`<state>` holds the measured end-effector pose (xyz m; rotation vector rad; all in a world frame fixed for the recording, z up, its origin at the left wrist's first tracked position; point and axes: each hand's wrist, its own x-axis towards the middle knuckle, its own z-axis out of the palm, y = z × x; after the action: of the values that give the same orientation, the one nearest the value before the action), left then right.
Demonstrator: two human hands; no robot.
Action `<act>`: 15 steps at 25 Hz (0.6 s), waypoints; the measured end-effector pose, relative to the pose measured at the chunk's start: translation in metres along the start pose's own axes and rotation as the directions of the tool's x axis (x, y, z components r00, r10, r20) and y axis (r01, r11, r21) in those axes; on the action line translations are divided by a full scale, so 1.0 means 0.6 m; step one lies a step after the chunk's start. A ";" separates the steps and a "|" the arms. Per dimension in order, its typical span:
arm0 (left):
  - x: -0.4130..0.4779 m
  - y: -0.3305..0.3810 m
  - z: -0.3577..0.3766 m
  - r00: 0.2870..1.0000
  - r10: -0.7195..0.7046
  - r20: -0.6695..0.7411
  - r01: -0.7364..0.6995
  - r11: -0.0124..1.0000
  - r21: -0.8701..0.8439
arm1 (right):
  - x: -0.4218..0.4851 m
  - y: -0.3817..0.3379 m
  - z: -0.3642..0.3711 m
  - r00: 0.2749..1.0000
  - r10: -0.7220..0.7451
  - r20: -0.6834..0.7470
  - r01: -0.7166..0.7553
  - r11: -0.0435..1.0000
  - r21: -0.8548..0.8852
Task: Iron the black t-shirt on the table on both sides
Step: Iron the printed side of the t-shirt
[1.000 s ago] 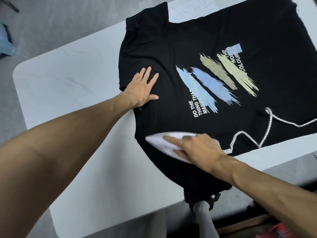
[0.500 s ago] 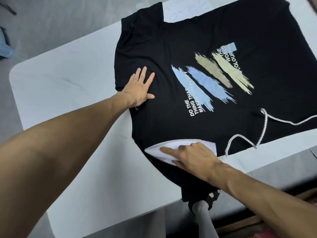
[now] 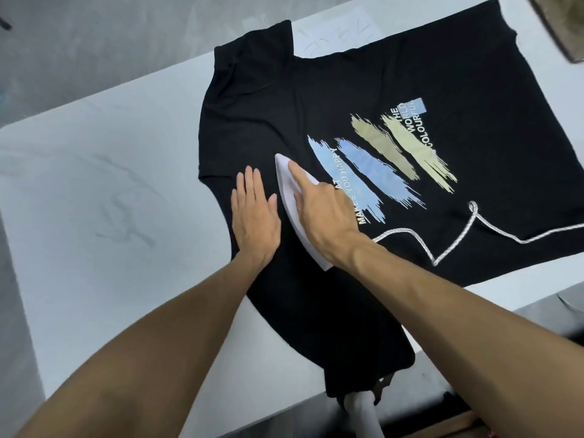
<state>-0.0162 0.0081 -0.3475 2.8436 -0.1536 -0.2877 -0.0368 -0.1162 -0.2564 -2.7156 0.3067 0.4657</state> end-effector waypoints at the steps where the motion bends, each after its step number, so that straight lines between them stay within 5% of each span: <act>1: -0.004 -0.005 0.010 1.000 -0.003 -0.018 0.003 0.999 0.040 | 0.002 -0.001 0.000 1.000 -0.003 -0.013 0.002 0.999 -0.034; 10: 0.000 -0.006 0.024 0.999 -0.017 -0.048 0.024 0.990 0.140 | 0.029 0.050 -0.029 0.991 0.129 -0.043 -0.132 0.988 -0.074; 15: 0.000 -0.007 0.026 0.999 -0.009 -0.052 0.015 0.994 0.109 | 0.029 -0.008 -0.017 1.000 0.017 0.008 -0.017 0.995 -0.094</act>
<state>-0.0191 0.0081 -0.3632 2.9584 -0.1456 -0.2143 -0.0167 -0.1183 -0.2524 -2.8034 0.3132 0.5086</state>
